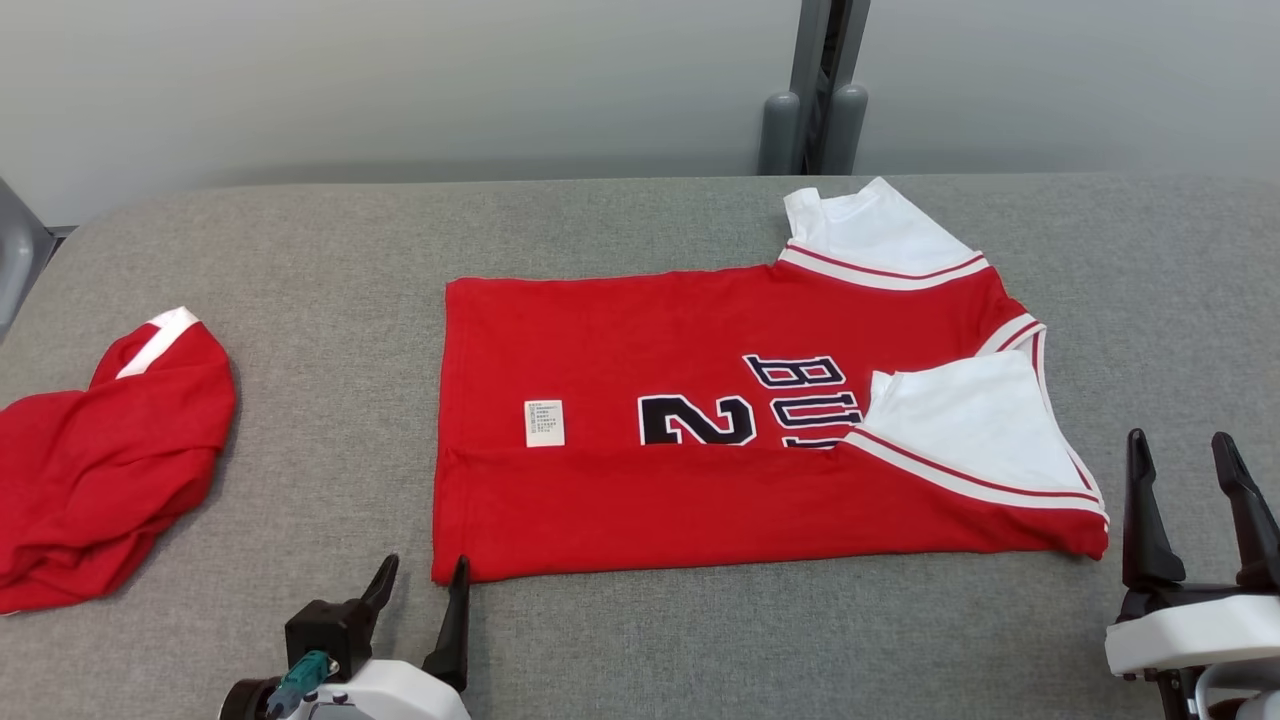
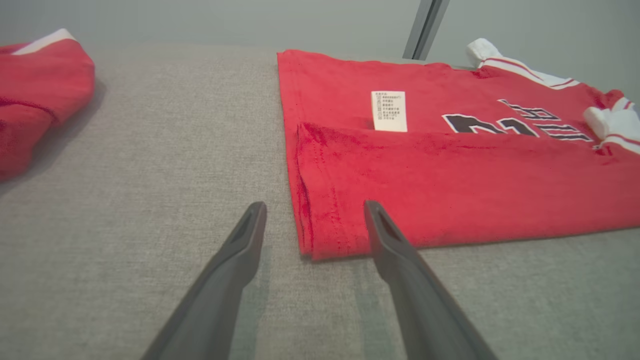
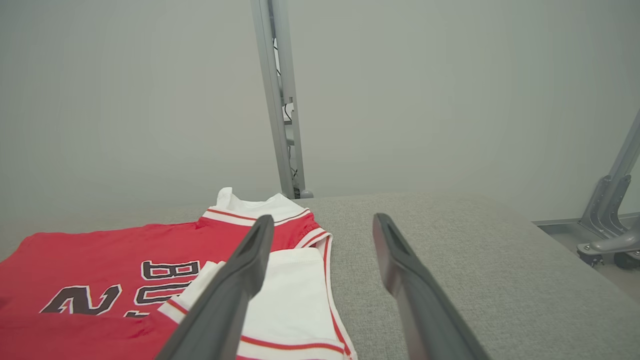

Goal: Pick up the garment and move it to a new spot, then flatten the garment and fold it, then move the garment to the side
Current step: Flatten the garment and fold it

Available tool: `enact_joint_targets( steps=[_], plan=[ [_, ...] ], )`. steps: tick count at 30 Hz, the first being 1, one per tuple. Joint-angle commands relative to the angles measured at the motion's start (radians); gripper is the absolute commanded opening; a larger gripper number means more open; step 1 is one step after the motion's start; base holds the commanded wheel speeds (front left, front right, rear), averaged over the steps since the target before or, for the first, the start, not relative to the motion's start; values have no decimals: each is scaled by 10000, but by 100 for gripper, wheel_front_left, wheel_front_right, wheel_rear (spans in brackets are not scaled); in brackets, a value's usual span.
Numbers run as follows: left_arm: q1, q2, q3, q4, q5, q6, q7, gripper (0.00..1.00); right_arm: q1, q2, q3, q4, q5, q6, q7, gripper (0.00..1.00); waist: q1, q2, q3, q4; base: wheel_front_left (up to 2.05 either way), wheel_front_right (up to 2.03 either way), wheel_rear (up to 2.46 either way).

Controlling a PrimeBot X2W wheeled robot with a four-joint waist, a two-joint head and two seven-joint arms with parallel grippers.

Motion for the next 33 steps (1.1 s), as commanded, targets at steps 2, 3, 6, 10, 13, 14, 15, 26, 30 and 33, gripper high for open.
enact_joint_targets(
  steps=[2, 3, 6, 10, 13, 14, 15, 26, 30, 33],
  plan=[
    [-290, 43, -59, 420, -114, 137, 127, 100, -17, -71, 19, 46, 9, 1, -54, 100, 0, 0, 25, -42, 0, 0, 0],
    [-366, 41, -90, 580, -164, 178, 160, 100, -41, -67, 28, 59, 12, 1, -54, 100, 0, 0, 36, -55, 0, 0, 0],
    [-545, 51, -176, 956, -326, 174, 169, 100, -101, -54, 55, 95, 20, 1, -54, 100, 0, 0, 65, -99, 0, 0, 0],
    [-799, 50, -327, 1345, -621, 61, 271, 100, -131, -54, 54, 129, 43, 1, -54, 100, 0, 0, 108, -155, 0, 0, 0],
    [-983, 47, -473, 1635, -674, 18, 448, 100, -142, -55, 63, 138, 47, 1, -54, 100, 0, 0, 138, -200, 0, 0, 0],
    [-1039, 47, -503, 1694, -733, 20, 479, 100, -149, -53, 54, 143, 45, 1, -54, 100, 0, 0, 149, -211, 0, 0, 0],
    [-1076, 45, -565, 1749, -738, -23, 504, 46, -161, -48, 45, 152, 45, 1, -53, 100, 0, 0, 155, -224, 0, 0, 0],
    [-1254, 54, -795, 1906, -972, -177, 250, 0, -267, 79, -386, 1151, 277, 1, -45, 100, 0, 0, 205, -125, 0, 0, 0],
    [-1232, 81, -878, 1792, -954, -223, 137, 0, -622, 82, -464, 2317, 682, 1, 34, 100, 0, 0, 256, 41, 0, 0, 0],
    [-1253, 97, -964, 1654, -937, -271, 99, 0, -1074, 32, -361, 3400, 1266, 1, 378, 100, 0, 0, 339, 187, 0, 0, 0]
  ],
)
